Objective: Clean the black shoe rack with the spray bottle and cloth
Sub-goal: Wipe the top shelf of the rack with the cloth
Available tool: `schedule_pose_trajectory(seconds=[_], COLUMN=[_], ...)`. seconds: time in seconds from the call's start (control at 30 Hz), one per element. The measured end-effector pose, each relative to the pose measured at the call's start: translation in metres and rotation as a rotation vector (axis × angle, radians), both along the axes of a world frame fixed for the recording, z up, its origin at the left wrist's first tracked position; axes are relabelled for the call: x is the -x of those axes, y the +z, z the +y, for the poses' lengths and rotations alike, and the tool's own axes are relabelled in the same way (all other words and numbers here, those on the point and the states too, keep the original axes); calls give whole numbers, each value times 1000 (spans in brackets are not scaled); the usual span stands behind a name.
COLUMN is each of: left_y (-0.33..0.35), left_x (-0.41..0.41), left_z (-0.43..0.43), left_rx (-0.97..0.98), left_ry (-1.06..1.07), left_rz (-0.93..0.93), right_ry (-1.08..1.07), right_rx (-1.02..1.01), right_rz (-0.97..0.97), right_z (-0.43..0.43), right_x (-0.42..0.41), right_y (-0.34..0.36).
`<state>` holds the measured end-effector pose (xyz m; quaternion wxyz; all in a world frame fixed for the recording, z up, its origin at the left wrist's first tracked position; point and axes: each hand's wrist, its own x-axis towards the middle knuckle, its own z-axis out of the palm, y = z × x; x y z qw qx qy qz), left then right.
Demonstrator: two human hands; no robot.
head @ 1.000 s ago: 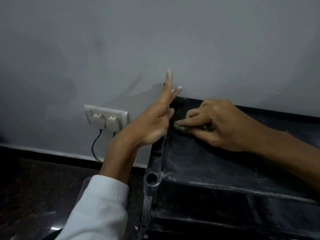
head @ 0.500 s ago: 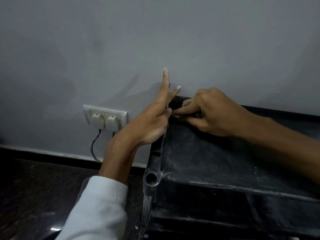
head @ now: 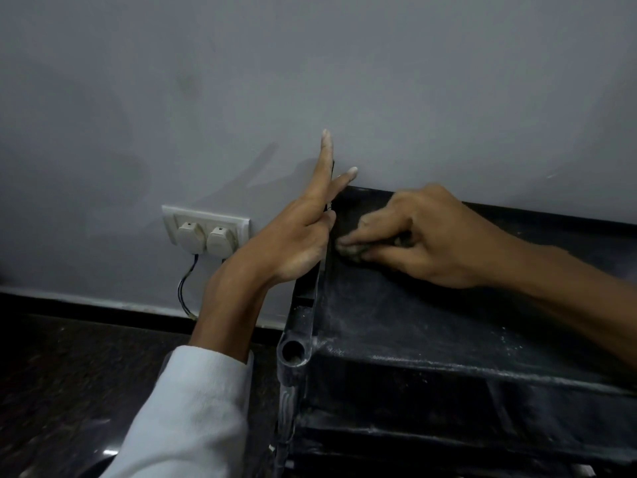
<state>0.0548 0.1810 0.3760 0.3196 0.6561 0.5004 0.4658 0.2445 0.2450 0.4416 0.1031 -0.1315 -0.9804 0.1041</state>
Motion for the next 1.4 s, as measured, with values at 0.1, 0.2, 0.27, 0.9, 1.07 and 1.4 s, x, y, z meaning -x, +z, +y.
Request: schedule_pose_trajectory(seconds=[0.1,0.2,0.27,0.9,1.07,1.4], left_y=[-1,-2,-2,0,2,4], left_x=[1,2,1,2,-1,-1], left_z=[0,2,2,2,0,-1], left_rx=[-29,-14,4,21,27,1], left_ry=[0,2,0,-25,4,4], left_rz=[43,41,33,-33,6,35], right_ry=[82,68,39,-245,-50,126], right_rx=[116,194,213,468,-43,-176], right_rz=[7,-38,-45,-234,-412,-199], right_z=[-14,-15,-14,14,21,21], right_x=[-28,-52,-60,-19,-24,-11], right_y=[4,14,19,50,55,33])
